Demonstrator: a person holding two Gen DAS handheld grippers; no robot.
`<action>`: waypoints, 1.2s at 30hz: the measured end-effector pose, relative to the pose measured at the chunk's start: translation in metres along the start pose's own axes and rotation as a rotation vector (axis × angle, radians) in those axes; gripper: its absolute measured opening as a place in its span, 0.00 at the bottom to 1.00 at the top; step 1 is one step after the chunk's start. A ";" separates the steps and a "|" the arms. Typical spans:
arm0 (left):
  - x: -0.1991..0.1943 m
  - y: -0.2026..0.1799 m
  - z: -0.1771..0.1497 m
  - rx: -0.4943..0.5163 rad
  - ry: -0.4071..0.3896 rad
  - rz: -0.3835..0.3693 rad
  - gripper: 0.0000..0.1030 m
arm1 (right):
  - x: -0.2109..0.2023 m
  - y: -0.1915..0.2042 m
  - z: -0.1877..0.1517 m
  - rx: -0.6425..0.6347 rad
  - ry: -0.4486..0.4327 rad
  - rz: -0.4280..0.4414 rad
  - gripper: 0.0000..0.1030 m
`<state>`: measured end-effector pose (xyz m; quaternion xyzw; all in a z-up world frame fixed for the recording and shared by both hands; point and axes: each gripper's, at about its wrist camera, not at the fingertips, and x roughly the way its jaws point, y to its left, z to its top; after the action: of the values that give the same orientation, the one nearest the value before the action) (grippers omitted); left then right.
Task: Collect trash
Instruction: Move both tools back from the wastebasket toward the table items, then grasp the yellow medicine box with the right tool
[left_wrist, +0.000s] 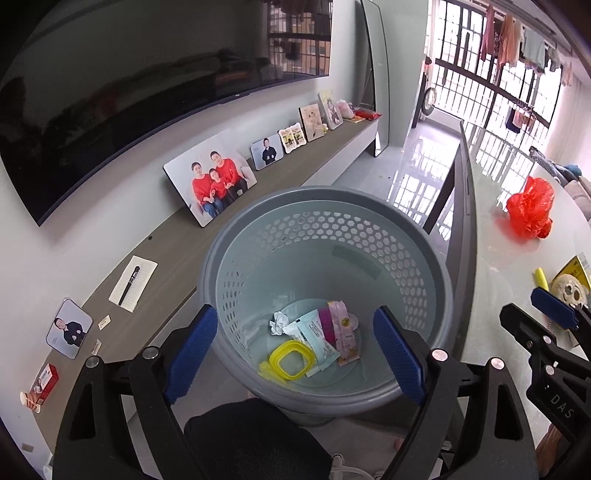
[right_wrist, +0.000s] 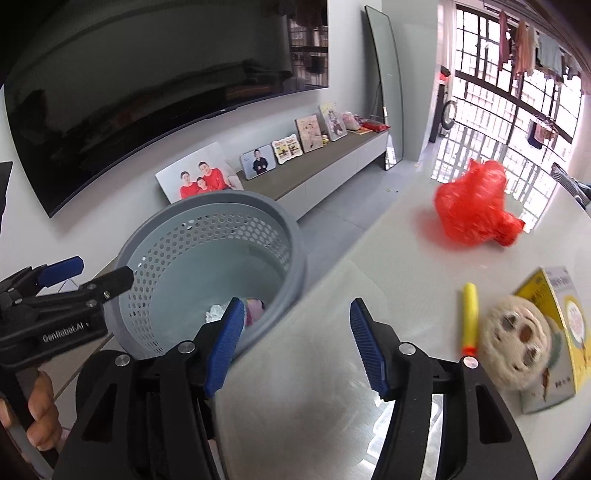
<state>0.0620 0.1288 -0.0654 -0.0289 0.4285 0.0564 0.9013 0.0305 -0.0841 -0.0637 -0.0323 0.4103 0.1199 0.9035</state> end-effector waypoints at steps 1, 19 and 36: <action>-0.002 -0.003 0.000 0.000 -0.001 -0.006 0.82 | -0.005 -0.005 -0.003 0.006 -0.004 -0.009 0.57; -0.028 -0.101 -0.007 0.094 -0.012 -0.136 0.85 | -0.104 -0.143 -0.047 0.182 -0.126 -0.305 0.64; -0.036 -0.146 -0.017 0.135 -0.002 -0.140 0.88 | -0.093 -0.197 -0.051 0.212 -0.080 -0.267 0.75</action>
<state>0.0452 -0.0205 -0.0476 0.0022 0.4272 -0.0359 0.9035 -0.0183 -0.3006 -0.0354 0.0136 0.3764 -0.0436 0.9253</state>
